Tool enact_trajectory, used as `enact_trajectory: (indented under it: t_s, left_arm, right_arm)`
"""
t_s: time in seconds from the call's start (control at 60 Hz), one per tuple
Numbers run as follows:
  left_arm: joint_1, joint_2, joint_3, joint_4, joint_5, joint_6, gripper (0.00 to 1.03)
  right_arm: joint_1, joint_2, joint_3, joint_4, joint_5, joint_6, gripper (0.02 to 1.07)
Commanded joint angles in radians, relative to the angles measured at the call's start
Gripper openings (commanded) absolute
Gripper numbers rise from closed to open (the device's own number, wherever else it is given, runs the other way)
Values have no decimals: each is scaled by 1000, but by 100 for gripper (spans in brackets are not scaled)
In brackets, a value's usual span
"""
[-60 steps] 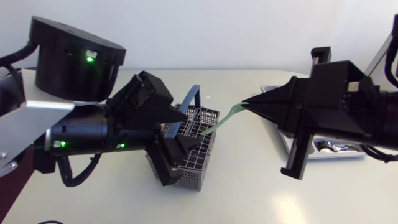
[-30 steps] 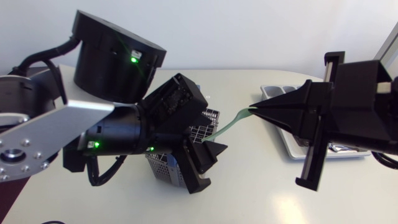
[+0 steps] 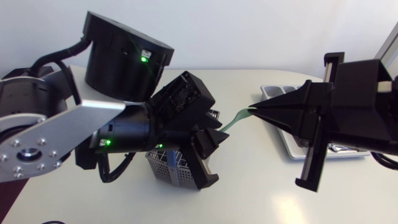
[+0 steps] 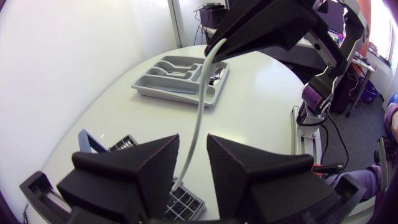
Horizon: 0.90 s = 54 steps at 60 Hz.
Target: Transfer all utensils from the basket to the drawer tray.
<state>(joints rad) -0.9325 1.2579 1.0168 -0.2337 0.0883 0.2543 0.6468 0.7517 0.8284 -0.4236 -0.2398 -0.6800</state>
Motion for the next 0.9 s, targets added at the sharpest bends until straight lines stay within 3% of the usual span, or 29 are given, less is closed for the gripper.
enact_trajectory:
  t_s: [0.0,0.1,0.3,0.6,0.883]
  left_arm:
    - [-3,28,31,10,4,-18,19]
    - [-3,41,32,20,5,-21,4]
    - [0,64,52,22,13,-44,3]
    - [44,83,89,51,13,-116,3]
    - [64,113,109,111,-25,-193,3]
  right_arm:
    - [8,-5,14,-10,-7,20,8]
    - [7,-3,11,-4,-7,20,8]
    - [-10,-3,3,20,-7,34,10]
    - [-118,29,8,89,-23,165,57]
    - [-174,164,41,118,-119,401,58]
